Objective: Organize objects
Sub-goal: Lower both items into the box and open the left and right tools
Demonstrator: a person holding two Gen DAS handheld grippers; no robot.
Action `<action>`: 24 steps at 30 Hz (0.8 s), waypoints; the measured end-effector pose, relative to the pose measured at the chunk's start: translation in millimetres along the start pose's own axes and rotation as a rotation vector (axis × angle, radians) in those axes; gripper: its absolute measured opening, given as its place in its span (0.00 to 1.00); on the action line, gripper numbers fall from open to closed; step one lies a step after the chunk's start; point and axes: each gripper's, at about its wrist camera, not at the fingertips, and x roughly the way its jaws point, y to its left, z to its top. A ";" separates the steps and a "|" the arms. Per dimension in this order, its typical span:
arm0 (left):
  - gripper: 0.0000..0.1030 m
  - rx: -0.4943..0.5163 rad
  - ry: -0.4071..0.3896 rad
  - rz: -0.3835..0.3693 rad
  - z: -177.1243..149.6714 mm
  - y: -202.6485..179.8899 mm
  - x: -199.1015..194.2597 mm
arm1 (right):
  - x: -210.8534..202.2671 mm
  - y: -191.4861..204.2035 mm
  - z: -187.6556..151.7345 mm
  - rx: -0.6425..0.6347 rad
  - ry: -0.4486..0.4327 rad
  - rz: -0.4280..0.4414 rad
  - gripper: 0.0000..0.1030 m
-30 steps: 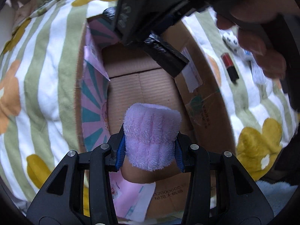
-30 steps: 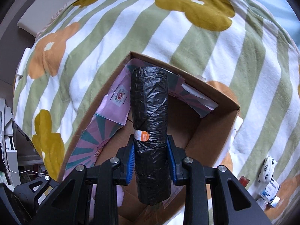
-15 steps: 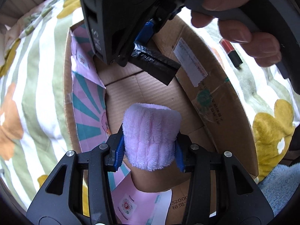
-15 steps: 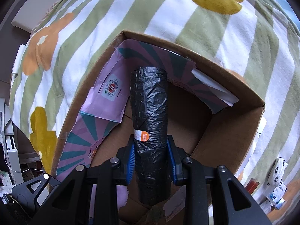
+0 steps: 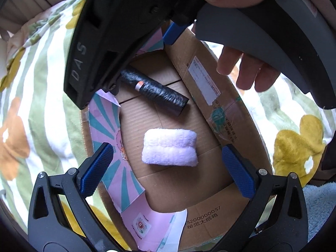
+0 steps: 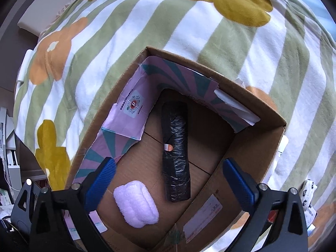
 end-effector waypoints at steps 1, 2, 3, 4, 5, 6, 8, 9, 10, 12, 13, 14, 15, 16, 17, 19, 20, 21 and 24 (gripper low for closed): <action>1.00 0.001 0.001 0.005 0.9 0.1 -0.1 | 0.2 0.7 0.2 0.000 -0.001 0.001 0.99; 1.00 0.002 0.002 0.008 -0.1 2.6 -0.8 | 0.1 1.2 0.0 0.000 -0.004 0.002 0.99; 1.00 0.004 0.001 0.009 0.2 2.8 -0.8 | -0.3 1.4 -0.4 0.000 -0.007 0.003 0.99; 1.00 0.005 0.000 0.008 0.6 2.3 -0.9 | -1.2 1.5 -1.2 0.000 -0.010 0.004 0.99; 1.00 0.005 -0.001 0.008 0.6 3.9 -0.4 | -1.8 2.2 -1.9 0.001 -0.014 0.004 0.99; 1.00 0.005 -0.002 0.009 1.6 3.5 -0.7 | -3.3 1.8 -2.3 0.001 -0.016 0.005 0.99; 1.00 0.005 -0.003 0.011 1.2 2.7 -0.7 | -6.1 3.2 -3.3 0.002 -0.019 0.006 0.99; 1.00 0.004 -0.005 0.013 1.3 2.9 -3.0 | -8.4 3.4 -3.8 0.003 -0.022 0.006 0.99; 1.00 0.003 -0.008 0.015 0.3 2.0 -6.1 | -11.2 3.6 -4.3 0.005 -0.027 0.006 0.99; 1.00 -0.001 -0.015 0.018 -1.7 1.0 -12.4 | -18.5 3.9 -5.9 0.010 -0.040 0.006 0.99; 1.00 -0.004 -0.019 0.019 -2.5 0.8 -15.8 | -21.9 4.8 -7.0 0.011 -0.047 0.005 0.99; 1.00 -0.009 -0.022 0.020 -4.0 0.4 -20.0 | -25.8 5.9 -7.8 0.012 -0.052 0.001 0.99; 1.00 -0.014 -0.025 0.020 -5.2 0.5 -23.0 | -30.3 6.9 -9.1 0.013 -0.056 -0.002 0.99; 1.00 -0.019 -0.028 0.024 -5.7 0.1 -25.6 | -35.3 7.9 -10.6 0.013 -0.061 -0.004 0.99; 1.00 -0.023 -0.031 0.028 -8.6 -0.8 -32.9 | -40.4 9.5 -12.2 0.013 -0.068 -0.007 0.99; 1.00 -0.032 -0.038 0.033 -11.1 -2.5 -44.6 | -51.8 12.7 -16.1 0.010 -0.087 -0.013 0.99; 1.00 -0.039 -0.039 0.036 -12.3 -2.7 -50.7 | -57.2 14.6 -18.0 0.009 -0.097 -0.017 0.99; 1.00 -0.048 -0.041 0.037 -13.1 -3.1 -54.9 | -63.2 15.9 -20.7 0.008 -0.106 -0.022 0.99; 1.00 -0.081 -0.051 0.044 -17.3 -4.6 -68.0 | -82.3 18.6 -29.2 0.014 -0.131 -0.026 0.99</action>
